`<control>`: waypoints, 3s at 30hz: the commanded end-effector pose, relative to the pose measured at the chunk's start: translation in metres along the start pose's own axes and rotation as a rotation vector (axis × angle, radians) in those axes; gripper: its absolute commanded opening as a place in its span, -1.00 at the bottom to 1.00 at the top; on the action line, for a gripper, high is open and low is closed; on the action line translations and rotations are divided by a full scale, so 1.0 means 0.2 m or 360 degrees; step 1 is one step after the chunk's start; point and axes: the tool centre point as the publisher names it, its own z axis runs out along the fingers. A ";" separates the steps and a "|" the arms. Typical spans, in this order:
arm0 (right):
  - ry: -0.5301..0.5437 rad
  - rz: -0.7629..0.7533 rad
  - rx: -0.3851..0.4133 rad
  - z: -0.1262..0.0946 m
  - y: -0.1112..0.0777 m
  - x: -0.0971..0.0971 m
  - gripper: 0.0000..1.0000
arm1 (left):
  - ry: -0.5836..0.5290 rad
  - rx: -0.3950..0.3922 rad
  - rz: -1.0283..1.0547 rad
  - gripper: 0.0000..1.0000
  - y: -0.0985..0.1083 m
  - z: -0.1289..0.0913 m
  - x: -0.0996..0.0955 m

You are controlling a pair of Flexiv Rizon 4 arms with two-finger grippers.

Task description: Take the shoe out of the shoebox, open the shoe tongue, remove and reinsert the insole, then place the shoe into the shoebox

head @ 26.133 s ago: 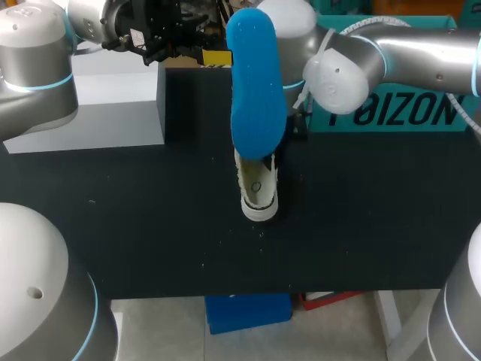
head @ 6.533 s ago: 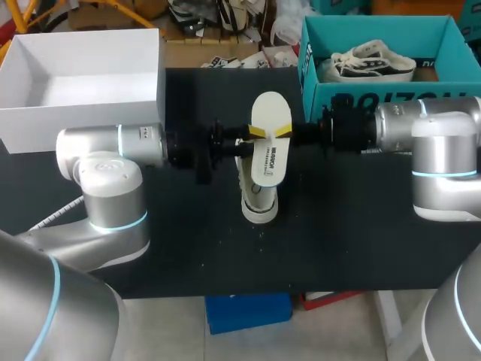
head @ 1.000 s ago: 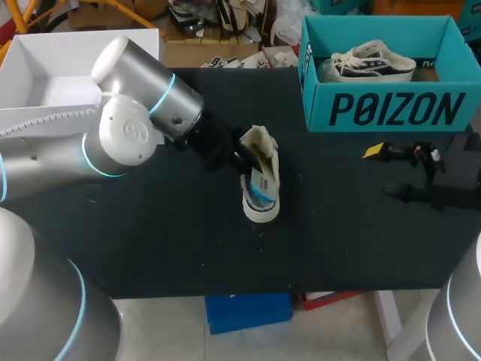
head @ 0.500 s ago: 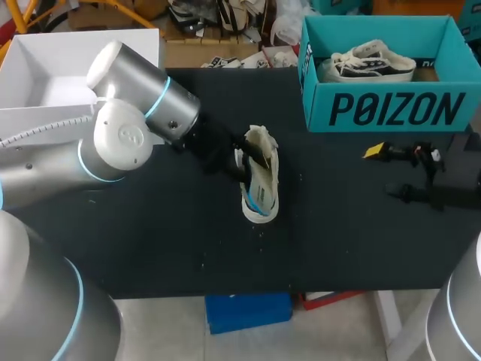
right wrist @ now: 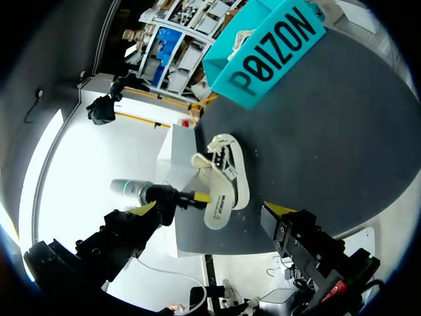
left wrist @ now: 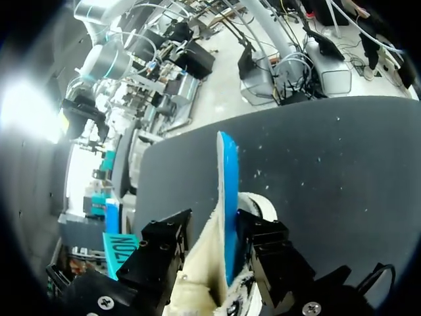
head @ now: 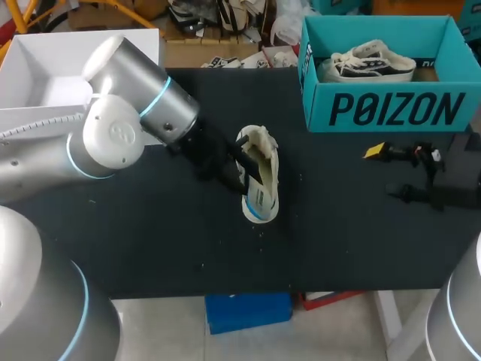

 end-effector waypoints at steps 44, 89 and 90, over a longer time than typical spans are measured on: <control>-0.0005 0.0002 0.0000 0.01 0.00 0.00 1.00 | -0.0041 -0.0172 -0.0128 -1.00 0.22 0.04 0.06; -0.0005 0.0002 0.0000 0.01 0.00 0.00 1.00 | -0.0064 -0.0162 -0.0232 -1.00 0.15 0.09 0.07; -0.0005 0.0002 0.0000 0.01 0.00 0.00 1.00 | -0.0061 -0.0167 -0.0236 -1.00 0.15 0.10 0.07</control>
